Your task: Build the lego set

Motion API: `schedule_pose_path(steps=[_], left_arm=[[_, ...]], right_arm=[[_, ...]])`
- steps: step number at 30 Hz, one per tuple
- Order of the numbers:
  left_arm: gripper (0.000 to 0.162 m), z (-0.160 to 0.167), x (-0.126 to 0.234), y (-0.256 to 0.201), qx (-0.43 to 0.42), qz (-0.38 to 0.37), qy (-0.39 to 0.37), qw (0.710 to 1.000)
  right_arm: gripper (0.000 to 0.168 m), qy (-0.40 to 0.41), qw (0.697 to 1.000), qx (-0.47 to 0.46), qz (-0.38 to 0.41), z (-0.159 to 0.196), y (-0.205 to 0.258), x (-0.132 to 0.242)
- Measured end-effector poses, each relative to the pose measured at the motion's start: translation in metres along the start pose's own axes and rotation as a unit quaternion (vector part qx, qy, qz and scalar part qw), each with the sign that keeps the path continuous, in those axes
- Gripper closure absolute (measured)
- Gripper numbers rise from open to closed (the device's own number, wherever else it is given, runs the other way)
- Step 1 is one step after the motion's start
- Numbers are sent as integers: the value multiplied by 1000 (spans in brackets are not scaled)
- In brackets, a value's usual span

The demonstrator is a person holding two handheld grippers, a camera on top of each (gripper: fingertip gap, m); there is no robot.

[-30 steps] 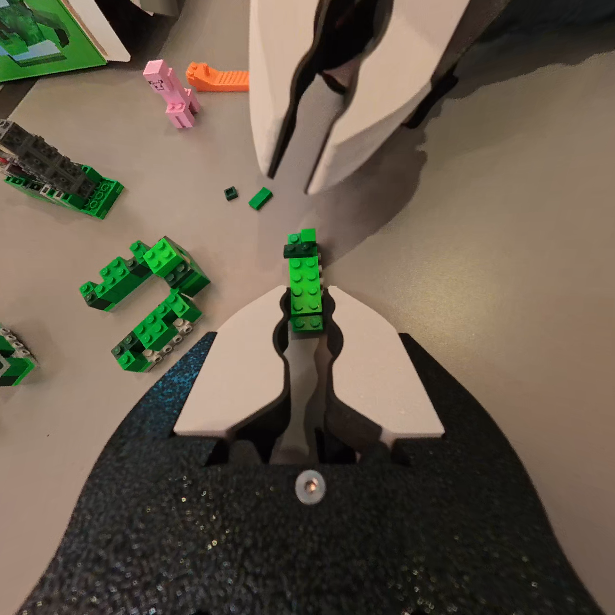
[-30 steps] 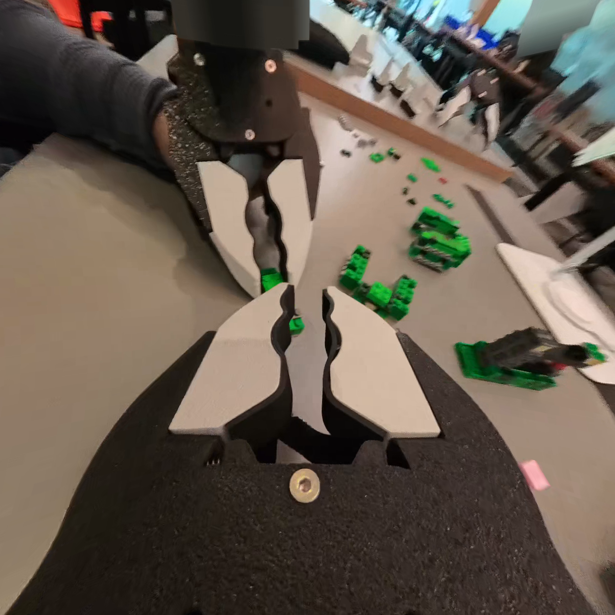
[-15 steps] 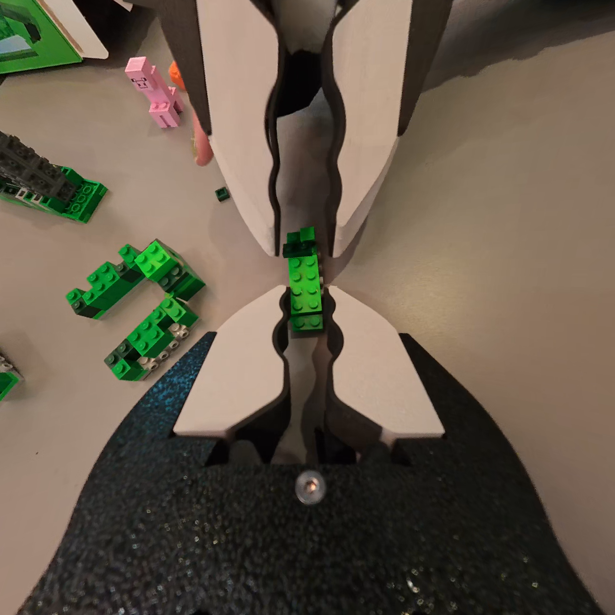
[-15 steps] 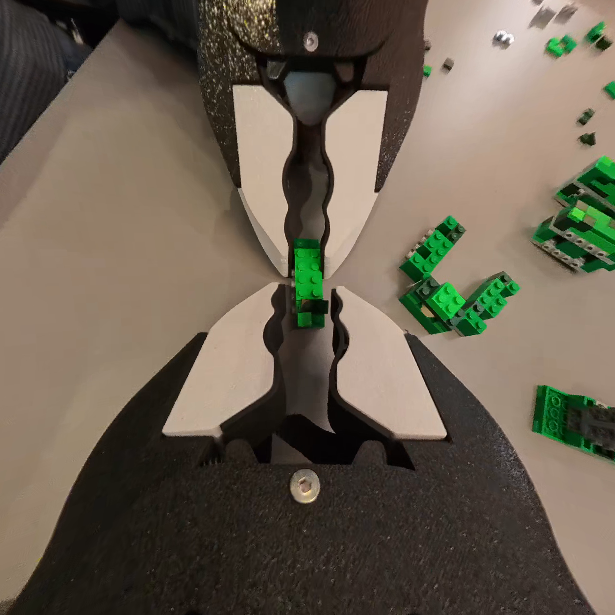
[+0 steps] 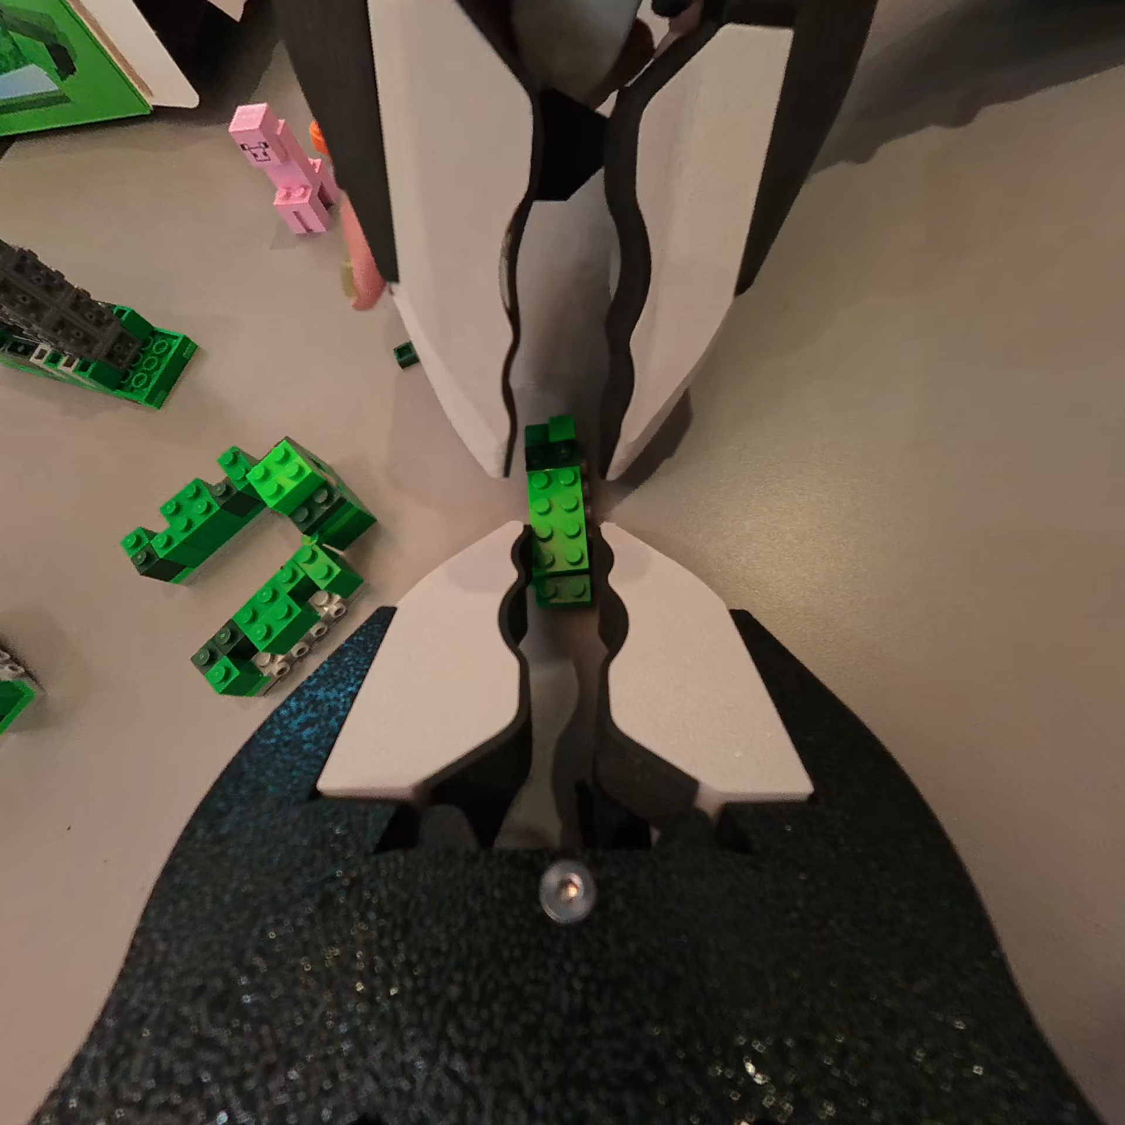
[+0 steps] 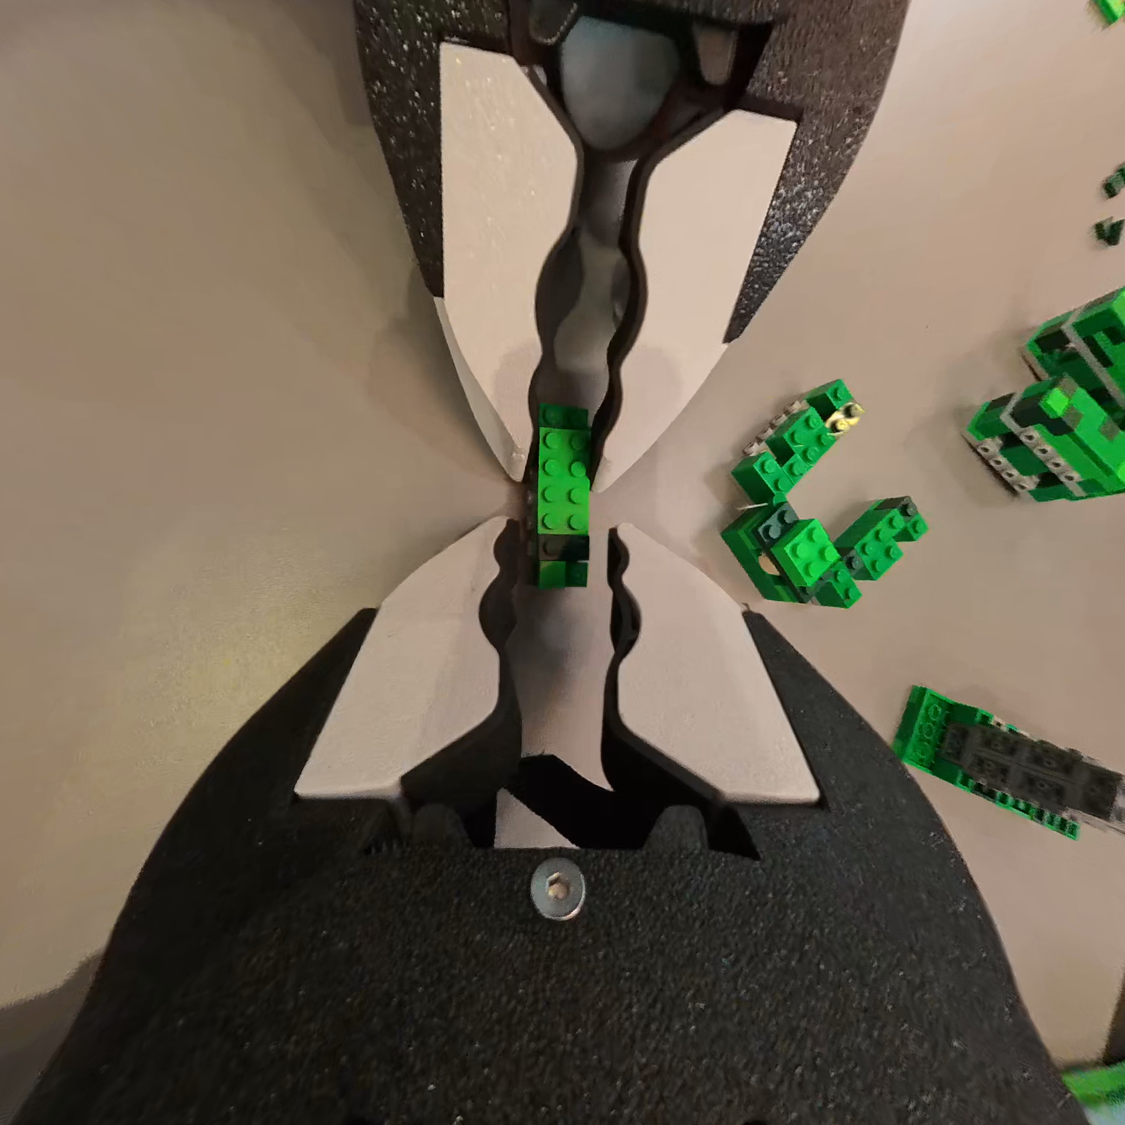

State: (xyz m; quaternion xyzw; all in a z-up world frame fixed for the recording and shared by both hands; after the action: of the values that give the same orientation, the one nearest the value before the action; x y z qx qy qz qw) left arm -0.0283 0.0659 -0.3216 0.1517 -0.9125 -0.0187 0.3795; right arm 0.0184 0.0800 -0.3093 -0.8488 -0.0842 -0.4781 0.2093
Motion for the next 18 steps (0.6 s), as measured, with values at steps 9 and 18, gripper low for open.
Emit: schedule_pose_path(steps=[9, 18], left_arm=[[145, 2, 4, 13, 72, -18, 4, 997], [145, -11, 23, 23, 178, 5, -71, 982]], right_arm=[[130, -15, 964, 121, 238, -9, 2, 17], [133, 73, 880, 212, 419, -12, -18, 3]])
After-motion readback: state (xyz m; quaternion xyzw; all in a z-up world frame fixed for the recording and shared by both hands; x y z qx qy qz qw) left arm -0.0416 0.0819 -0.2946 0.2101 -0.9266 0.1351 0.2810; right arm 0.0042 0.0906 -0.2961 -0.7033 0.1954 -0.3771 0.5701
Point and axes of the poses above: each gripper's, where its closed fingertips meet, x back along the fingers, z out of its underside, y = z × x across the jaws, the point moved 3 cm from there along x, back along the fingers, and after that the axes turned 4 degrees about y, right-handed, at the moved point
